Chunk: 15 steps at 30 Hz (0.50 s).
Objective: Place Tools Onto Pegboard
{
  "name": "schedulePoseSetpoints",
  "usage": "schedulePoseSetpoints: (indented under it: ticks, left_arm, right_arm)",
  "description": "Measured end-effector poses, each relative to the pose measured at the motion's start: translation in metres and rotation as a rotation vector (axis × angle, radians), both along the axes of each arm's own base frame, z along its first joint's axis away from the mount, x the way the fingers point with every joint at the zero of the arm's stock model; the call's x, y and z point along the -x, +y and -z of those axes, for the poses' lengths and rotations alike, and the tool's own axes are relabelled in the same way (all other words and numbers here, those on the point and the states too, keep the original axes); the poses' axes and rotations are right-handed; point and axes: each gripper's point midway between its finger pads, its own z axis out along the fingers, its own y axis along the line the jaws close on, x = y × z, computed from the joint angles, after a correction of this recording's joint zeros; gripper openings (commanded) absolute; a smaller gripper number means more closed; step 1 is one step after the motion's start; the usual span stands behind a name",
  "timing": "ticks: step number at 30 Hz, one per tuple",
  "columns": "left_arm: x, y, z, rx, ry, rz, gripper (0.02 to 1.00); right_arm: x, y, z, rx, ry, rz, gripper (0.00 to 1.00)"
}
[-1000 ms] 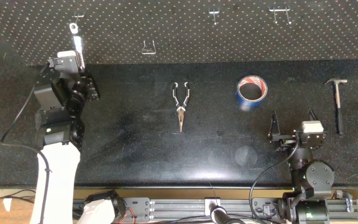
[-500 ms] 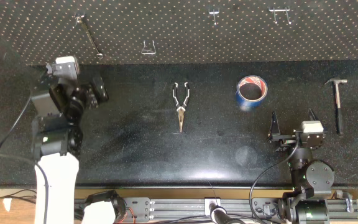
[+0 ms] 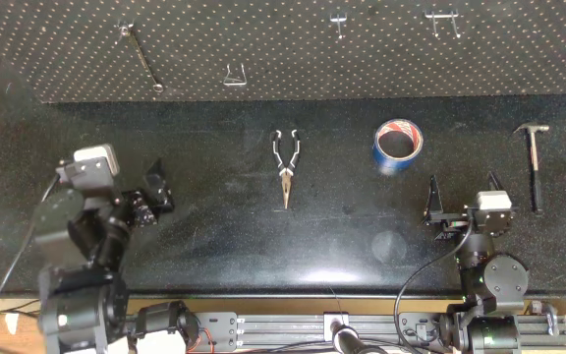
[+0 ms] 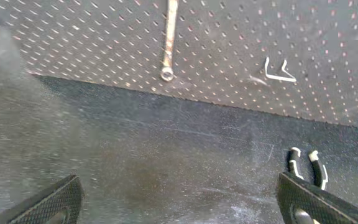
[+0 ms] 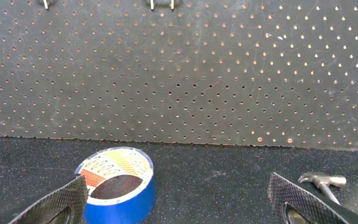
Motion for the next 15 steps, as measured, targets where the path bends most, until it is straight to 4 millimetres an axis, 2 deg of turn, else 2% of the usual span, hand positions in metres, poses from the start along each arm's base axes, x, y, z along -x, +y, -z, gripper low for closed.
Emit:
schedulePoseSetpoints:
  ticks: [2, 3, 9, 12, 15]
  left_arm:
    - [-0.025, -0.020, 0.021, 0.037, 0.077, 0.045, 0.996]
    - [-0.030, -0.028, 0.030, 0.046, 0.110, 0.045, 0.996]
    - [-0.058, -0.143, 0.076, 0.002, 0.210, 0.277, 0.996]
    - [-0.058, -0.170, 0.091, 0.046, 0.257, 0.367, 0.996]
    - [-0.052, -0.180, 0.093, 0.084, 0.280, 0.417, 0.996]
  right_arm:
    - [0.000, 0.000, 0.000, 0.000, 0.000, 0.000, 0.941]
    - [0.000, 0.000, 0.000, 0.000, 0.000, 0.000, 0.941]
    - [0.000, -0.001, 0.000, 0.003, 0.000, 0.003, 0.941]
    - [0.000, -0.001, 0.000, 0.003, 0.000, 0.003, 0.941]
    - [0.000, -0.001, 0.000, 0.003, 0.000, 0.003, 0.941]
